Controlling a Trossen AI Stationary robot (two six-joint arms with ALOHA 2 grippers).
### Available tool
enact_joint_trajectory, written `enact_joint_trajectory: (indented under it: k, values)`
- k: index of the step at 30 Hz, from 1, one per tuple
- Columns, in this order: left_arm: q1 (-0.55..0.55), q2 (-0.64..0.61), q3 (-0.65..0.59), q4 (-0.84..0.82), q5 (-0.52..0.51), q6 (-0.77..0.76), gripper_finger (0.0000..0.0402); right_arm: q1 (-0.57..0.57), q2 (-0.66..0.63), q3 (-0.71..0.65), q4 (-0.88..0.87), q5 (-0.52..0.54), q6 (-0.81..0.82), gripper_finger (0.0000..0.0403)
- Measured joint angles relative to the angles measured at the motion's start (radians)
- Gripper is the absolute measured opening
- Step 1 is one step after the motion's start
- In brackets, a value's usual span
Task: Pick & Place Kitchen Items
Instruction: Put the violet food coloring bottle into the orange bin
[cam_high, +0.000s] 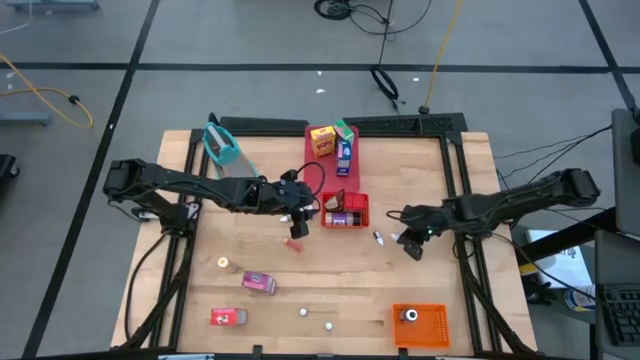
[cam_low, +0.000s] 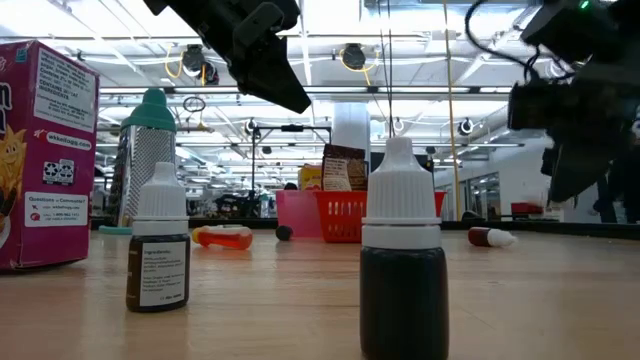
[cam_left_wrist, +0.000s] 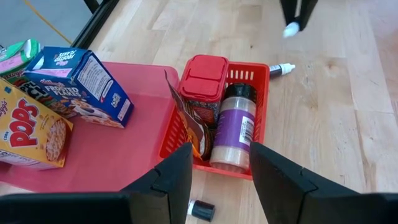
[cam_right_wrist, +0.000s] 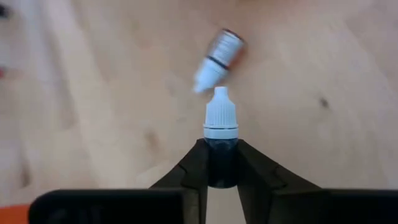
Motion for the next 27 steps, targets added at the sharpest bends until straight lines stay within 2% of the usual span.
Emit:
enact_joint_trajectory:
  k: [4, 11, 16, 22, 27]
  values:
    - [0.0, 0.0, 0.0, 0.0, 0.0, 0.0, 0.0161, 0.066, -0.071, 0.001, 0.005, -0.05, -0.002, 0.0045]
    - [0.0, 0.0, 0.0, 0.001, 0.0, -0.004, 0.0161, 0.261, -0.185, 0.002, 0.111, -0.052, -0.006, 0.0044]
    - [0.0, 0.0, 0.0, 0.003, 0.0, -0.018, 0.0161, 0.416, -0.203, 0.002, 0.194, -0.041, -0.011, 0.0044]
    - [0.0, 0.0, 0.0, 0.003, 0.0, -0.03, 0.0161, 0.584, -0.197, 0.002, 0.277, 0.074, -0.01, 0.0043]
    - [0.0, 0.0, 0.0, 0.003, 0.0, -0.035, 0.0161, 0.721, -0.167, 0.003, 0.305, 0.194, 0.057, 0.0043]
